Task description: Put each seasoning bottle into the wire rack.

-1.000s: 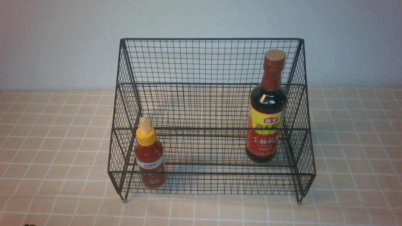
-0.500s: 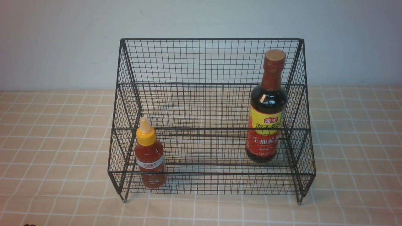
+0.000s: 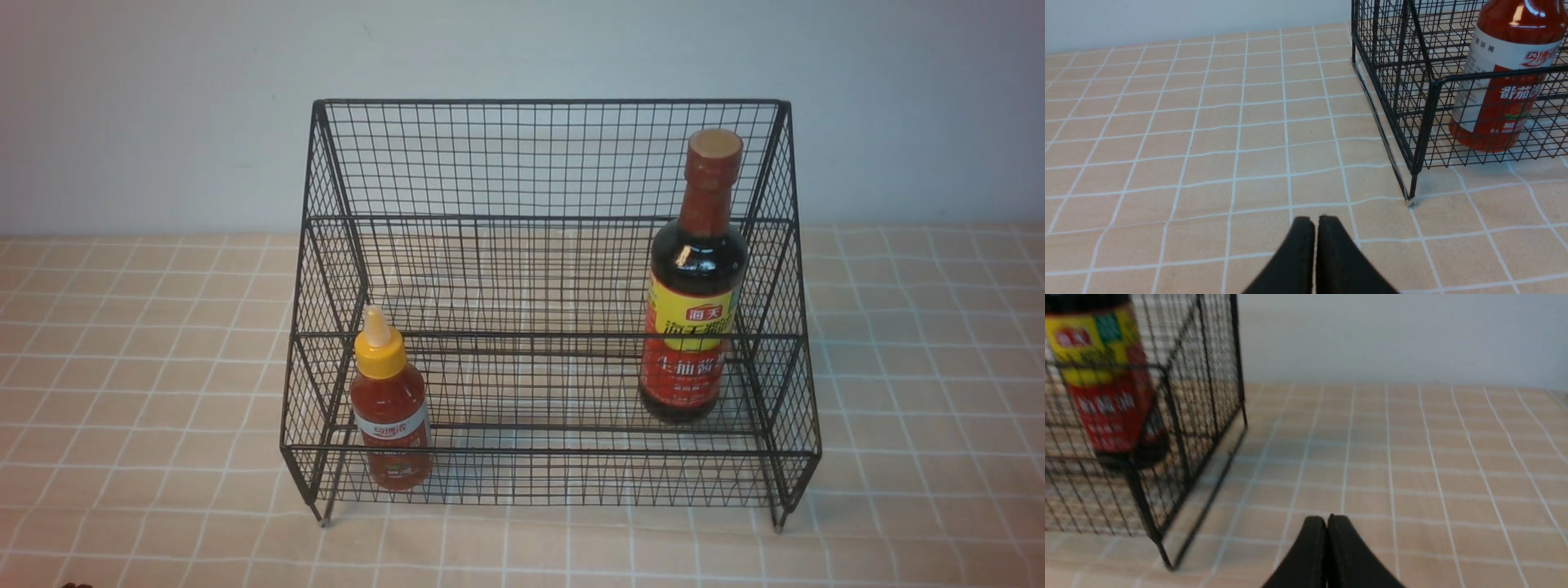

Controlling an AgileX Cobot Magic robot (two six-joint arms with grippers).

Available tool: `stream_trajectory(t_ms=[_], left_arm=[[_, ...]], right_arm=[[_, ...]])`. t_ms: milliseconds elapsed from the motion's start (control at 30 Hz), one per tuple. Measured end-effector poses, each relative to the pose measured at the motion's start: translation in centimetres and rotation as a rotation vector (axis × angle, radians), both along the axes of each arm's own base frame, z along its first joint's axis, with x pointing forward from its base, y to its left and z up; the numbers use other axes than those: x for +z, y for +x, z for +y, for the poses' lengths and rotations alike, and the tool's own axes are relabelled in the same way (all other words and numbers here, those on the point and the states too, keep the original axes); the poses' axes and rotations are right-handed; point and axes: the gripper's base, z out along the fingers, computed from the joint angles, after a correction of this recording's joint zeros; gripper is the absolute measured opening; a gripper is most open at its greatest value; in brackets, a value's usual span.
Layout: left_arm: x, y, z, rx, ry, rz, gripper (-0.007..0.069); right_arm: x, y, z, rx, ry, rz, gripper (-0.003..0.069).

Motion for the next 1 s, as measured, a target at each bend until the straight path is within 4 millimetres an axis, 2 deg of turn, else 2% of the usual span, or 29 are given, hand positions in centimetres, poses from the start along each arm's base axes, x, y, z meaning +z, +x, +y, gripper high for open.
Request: stream_trajectory(t_ms=[1000], left_arm=[[0.0,0.0,0.0,0.0,-0.001,0.0,-0.0007]], right_arm=[[0.08,0.13,-0.06,-0.012,-0.005,-0.035,-0.0014]])
